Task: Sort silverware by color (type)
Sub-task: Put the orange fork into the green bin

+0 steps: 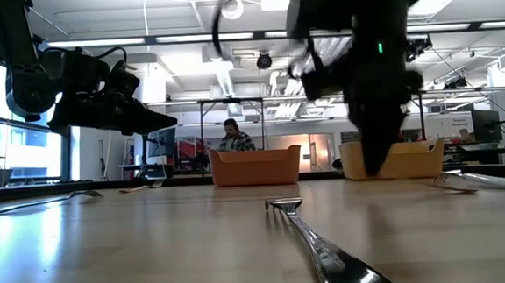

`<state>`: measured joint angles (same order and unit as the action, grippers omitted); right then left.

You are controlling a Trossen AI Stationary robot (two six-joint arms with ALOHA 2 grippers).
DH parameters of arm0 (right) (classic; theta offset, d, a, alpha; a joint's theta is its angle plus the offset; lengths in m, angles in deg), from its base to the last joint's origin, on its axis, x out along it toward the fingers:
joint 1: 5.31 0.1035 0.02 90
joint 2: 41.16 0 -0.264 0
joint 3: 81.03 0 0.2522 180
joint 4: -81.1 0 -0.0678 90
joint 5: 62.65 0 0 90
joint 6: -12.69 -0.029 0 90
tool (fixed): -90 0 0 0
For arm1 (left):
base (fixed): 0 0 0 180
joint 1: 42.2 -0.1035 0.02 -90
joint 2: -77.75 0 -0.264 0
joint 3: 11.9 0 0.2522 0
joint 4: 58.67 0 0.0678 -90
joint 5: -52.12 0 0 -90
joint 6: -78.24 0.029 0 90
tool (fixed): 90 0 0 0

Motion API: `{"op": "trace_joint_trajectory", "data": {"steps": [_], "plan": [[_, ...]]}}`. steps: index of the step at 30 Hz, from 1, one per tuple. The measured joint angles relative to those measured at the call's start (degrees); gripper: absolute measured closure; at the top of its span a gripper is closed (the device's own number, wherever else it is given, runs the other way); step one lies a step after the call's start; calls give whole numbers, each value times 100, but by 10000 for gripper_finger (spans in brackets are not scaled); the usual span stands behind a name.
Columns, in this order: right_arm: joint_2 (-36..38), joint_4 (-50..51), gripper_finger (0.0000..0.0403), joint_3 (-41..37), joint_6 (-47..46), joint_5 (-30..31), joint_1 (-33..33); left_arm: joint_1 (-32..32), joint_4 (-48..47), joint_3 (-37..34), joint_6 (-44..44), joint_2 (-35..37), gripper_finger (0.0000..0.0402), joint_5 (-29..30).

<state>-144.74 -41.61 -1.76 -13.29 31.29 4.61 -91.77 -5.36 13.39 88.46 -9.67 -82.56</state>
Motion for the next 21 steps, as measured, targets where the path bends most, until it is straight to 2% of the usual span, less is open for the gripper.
{"op": "trace_joint_trajectory", "data": {"steps": [11, 21], "plan": [[1406, 1002, 402, 16, -1006, 61, 591, -2, -2, 0, 7, 0, 401, 4], [2553, 1306, 403, 235, -1706, 1071, 1739, -2, -18, 0, 3, 0, 401, 19]]}}
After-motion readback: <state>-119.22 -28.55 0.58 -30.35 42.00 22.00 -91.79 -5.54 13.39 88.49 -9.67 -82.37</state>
